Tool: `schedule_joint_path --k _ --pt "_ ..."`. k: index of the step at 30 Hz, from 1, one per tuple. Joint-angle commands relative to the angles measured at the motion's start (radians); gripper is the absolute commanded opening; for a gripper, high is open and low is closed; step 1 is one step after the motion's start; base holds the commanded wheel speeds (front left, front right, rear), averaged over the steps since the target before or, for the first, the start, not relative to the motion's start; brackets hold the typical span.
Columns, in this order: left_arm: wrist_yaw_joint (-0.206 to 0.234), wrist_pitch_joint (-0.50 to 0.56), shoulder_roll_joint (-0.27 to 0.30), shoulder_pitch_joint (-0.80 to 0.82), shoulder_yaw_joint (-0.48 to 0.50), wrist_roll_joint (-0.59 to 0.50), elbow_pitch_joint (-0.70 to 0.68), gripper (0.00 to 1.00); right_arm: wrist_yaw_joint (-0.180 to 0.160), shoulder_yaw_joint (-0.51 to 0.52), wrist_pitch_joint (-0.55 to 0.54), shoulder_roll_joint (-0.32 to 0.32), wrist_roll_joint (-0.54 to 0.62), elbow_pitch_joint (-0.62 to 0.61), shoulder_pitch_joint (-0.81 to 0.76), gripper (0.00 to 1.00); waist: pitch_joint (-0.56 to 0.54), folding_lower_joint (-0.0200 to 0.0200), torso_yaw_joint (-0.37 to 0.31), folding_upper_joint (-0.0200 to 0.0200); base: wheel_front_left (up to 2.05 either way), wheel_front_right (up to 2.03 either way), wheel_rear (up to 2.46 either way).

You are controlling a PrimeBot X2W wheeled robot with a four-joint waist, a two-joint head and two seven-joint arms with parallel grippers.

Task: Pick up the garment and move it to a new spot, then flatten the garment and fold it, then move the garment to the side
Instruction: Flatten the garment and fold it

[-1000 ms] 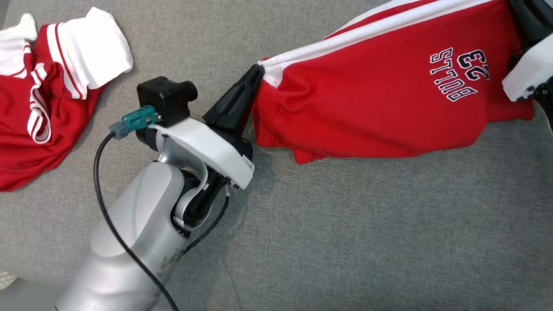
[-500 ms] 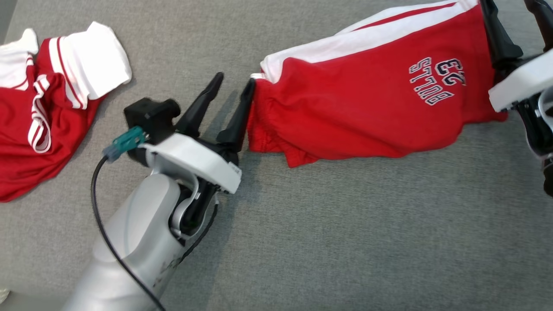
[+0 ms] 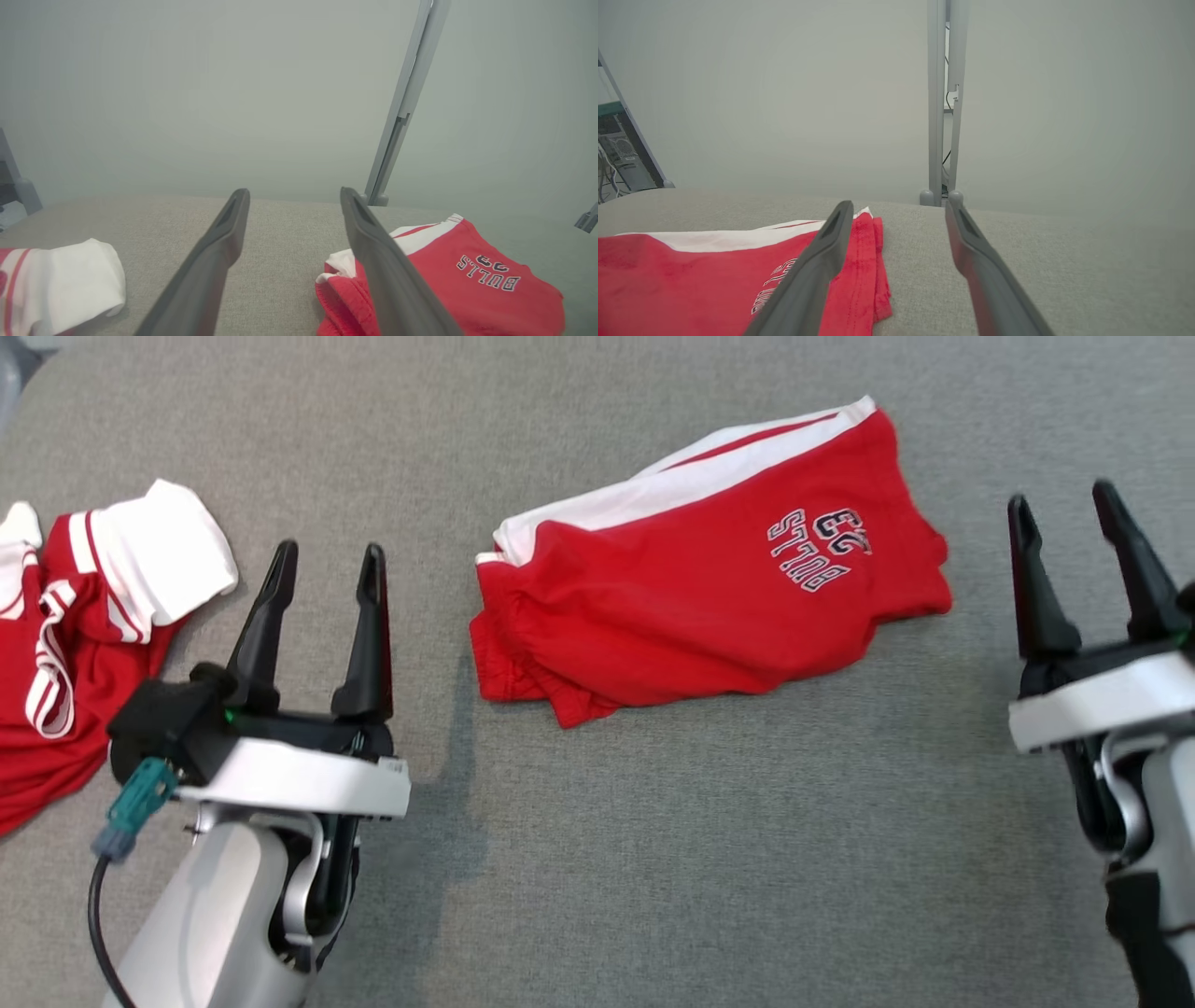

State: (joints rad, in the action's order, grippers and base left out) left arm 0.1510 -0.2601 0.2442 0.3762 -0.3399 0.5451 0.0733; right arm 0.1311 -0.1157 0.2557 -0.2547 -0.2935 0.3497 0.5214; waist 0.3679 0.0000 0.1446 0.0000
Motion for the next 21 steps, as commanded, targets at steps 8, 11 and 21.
schedule_joint_path --k 8,11,21 --pt "-0.013 -0.004 0.018 -0.112 0.059 -0.058 -0.030 1.00 -0.001 0.093 -0.067 0.072 0.057 -0.137 -0.194 1.00 -0.079 0.0000 -0.028 0.0000 0.00 0.00 0.00" --pt "-0.022 -0.003 0.016 -0.131 0.066 -0.075 -0.027 1.00 -0.001 0.109 -0.089 0.086 0.067 -0.168 -0.225 1.00 -0.088 0.0000 -0.028 0.0000 0.00 0.00 0.00" --pt "-0.037 -0.004 0.001 -0.122 0.065 -0.103 -0.006 1.00 -0.001 0.146 -0.128 0.098 0.069 -0.219 -0.258 1.00 -0.104 0.0000 -0.012 0.0000 0.00 0.00 0.00"
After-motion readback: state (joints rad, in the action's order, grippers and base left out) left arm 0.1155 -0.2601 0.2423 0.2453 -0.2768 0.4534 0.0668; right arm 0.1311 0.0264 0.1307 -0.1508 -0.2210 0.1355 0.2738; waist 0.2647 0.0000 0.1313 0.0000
